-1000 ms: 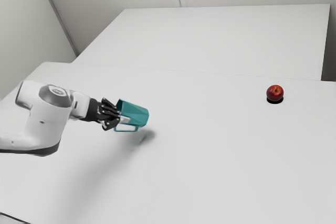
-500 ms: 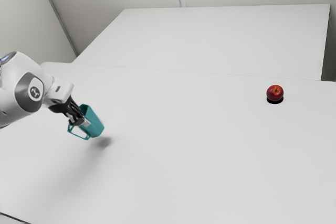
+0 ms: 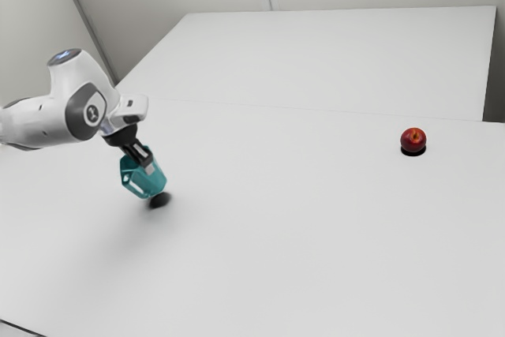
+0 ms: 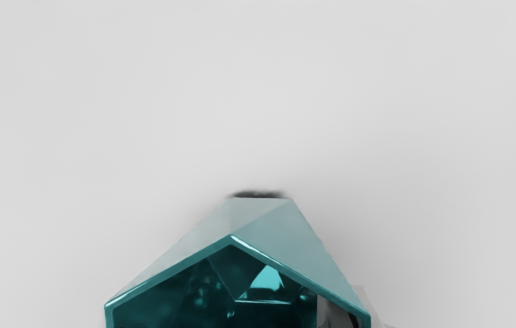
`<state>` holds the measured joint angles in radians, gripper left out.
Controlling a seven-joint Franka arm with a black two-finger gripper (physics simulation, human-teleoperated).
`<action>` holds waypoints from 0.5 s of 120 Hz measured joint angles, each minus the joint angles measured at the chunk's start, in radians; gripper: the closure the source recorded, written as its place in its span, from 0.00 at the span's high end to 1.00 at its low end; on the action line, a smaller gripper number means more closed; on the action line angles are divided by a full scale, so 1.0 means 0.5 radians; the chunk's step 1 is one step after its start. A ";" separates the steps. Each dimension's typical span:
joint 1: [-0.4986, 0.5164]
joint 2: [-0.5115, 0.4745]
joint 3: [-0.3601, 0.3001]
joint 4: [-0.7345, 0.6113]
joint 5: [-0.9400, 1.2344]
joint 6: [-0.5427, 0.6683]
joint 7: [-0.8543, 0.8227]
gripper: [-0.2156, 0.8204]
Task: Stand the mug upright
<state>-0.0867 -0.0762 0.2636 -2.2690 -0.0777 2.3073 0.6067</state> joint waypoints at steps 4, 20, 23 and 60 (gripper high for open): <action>-0.040 0.014 -0.001 0.013 0.003 -0.013 -0.051 0.03; -0.148 0.033 -0.006 0.022 0.010 -0.047 -0.237 0.03; -0.157 0.032 -0.007 0.018 0.010 -0.052 -0.268 0.03; -0.251 0.108 -0.016 0.078 0.012 -0.113 -0.567 0.03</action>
<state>-0.2121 -0.0221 0.2557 -2.2302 -0.0716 2.2507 0.3230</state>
